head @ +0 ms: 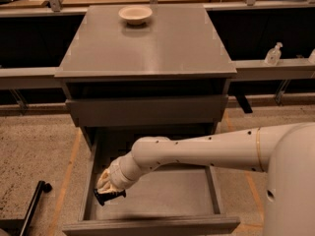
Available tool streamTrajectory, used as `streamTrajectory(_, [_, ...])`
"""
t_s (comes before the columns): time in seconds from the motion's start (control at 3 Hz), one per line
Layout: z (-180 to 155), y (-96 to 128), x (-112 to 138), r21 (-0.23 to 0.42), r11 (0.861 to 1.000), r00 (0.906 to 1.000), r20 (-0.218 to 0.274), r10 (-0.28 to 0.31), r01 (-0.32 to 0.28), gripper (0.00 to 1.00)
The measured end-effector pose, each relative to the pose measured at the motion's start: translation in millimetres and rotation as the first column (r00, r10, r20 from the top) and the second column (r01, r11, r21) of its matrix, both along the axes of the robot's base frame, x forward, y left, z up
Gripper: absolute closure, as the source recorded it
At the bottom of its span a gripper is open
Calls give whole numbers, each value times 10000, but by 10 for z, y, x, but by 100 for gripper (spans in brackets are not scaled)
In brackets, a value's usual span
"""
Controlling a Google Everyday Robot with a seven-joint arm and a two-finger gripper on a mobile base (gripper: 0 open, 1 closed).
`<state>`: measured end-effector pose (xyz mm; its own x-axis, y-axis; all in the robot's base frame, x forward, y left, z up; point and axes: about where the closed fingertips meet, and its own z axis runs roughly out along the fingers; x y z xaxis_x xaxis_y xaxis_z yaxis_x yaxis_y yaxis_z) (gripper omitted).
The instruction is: Pick rxbar blueberry from middle drawer and place on counter
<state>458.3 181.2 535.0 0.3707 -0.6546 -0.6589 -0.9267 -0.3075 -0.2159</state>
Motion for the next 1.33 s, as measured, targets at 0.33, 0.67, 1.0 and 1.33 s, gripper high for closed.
streamTrajectory(0.33, [640,-17,24,101,9995,9966,764,-305,298,100])
streamTrajectory(0.67, [1323,-127,207,76,9953,9841,1489,-964,964,100])
streamTrajectory(1.0, [1949,-214,461,-386,9852,9628,2218,-1544,1669,100])
streamTrajectory(1.33, [2038,-217,470,-421,9802,9600,2142,-1803,1935,100])
